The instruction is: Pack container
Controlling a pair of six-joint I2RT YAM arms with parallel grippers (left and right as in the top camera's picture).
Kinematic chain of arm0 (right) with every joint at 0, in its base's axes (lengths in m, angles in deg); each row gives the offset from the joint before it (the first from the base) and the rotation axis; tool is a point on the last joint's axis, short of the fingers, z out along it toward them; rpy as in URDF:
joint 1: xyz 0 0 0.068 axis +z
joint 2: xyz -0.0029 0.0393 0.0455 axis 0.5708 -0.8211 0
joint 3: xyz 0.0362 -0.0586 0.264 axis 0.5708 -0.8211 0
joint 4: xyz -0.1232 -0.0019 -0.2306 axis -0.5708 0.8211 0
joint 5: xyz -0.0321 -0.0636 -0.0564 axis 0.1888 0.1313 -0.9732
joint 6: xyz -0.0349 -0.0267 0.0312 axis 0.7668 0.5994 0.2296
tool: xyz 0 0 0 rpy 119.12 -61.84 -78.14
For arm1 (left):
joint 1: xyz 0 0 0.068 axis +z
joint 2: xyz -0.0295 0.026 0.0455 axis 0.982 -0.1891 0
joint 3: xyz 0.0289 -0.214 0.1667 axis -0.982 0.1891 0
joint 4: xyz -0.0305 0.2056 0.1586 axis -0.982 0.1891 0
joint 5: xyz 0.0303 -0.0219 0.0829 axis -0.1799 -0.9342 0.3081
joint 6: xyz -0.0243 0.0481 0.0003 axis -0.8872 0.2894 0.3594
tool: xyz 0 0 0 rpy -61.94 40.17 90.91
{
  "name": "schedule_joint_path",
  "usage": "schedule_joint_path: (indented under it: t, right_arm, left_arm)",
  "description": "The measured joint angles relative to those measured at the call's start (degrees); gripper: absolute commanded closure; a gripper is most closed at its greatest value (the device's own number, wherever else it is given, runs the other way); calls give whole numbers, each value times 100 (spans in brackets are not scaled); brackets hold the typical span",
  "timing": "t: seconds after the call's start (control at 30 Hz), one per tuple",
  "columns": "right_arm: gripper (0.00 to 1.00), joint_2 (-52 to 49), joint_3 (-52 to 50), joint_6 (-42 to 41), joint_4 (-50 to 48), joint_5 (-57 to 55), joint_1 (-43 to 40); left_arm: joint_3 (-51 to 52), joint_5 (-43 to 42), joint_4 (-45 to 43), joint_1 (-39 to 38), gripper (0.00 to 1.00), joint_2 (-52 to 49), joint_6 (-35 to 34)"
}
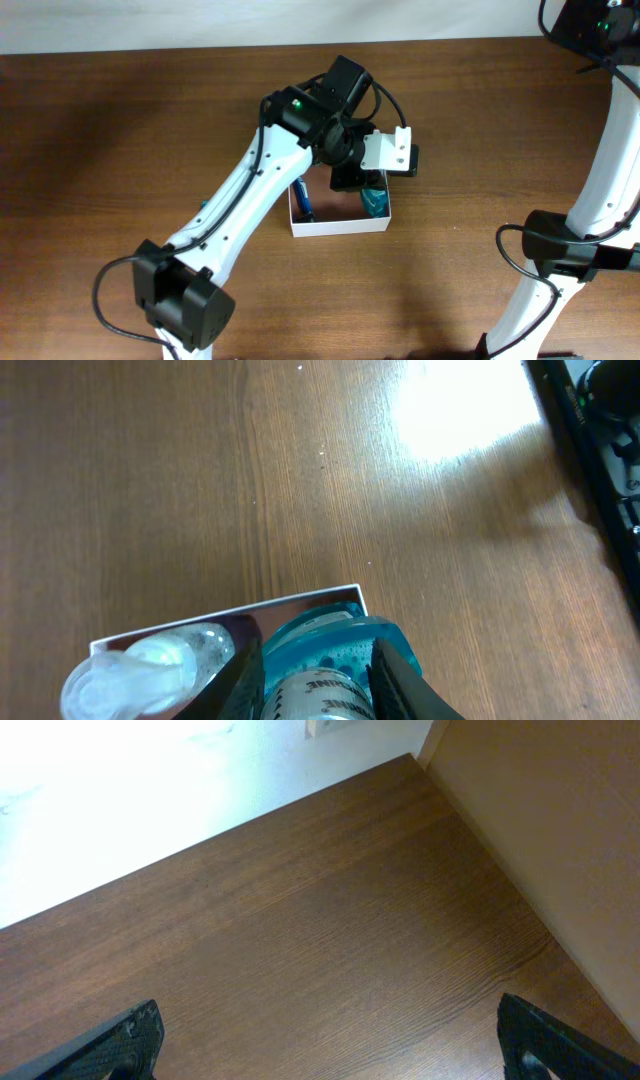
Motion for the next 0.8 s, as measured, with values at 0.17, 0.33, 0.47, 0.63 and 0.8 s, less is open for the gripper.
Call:
schedule_joint_path:
  t: [0.17, 0.33, 0.47, 0.63, 0.8]
  right_arm:
    - [2, 0, 0, 0, 0, 0, 0]
    - [2, 0, 0, 0, 0, 0, 0]
    - [2, 0, 0, 0, 0, 2, 0]
    - [1, 0, 0, 2, 0, 0, 0]
    - [2, 0, 0, 0, 0, 0, 0]
  left_arm:
    - [0, -20, -90, 0, 99, -247, 0]
    - [0, -22, -256, 0, 99, -431, 0]
    - [0, -20, -341, 2, 99, -501, 0]
    - [0, -42, -411, 2, 99, -527, 0]
    - [0, -66, -446, 2, 99, -789, 0]
